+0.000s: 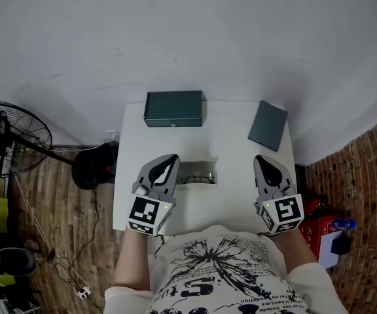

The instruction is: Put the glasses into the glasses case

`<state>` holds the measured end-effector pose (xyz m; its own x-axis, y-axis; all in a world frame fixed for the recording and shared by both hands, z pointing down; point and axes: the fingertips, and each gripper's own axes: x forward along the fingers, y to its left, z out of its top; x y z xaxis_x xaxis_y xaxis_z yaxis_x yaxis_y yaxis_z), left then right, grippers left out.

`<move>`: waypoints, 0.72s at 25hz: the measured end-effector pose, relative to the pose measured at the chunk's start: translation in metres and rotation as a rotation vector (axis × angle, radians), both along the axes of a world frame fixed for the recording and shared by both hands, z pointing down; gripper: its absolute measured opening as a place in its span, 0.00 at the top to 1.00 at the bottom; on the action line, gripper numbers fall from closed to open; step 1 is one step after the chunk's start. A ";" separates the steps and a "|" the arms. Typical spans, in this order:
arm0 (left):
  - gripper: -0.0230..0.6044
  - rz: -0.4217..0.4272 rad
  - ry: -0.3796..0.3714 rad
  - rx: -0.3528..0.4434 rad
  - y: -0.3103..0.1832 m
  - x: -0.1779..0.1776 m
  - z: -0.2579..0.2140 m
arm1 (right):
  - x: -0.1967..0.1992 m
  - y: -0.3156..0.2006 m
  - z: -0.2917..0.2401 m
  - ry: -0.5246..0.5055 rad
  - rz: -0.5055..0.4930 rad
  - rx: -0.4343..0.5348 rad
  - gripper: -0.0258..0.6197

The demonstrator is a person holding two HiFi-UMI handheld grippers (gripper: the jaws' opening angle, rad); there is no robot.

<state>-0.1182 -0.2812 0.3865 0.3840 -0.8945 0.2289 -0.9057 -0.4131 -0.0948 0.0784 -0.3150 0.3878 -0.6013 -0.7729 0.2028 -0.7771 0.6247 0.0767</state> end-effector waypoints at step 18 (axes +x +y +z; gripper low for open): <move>0.94 -0.046 0.042 0.050 0.005 -0.008 -0.009 | -0.020 0.001 -0.007 -0.005 -0.084 0.051 0.94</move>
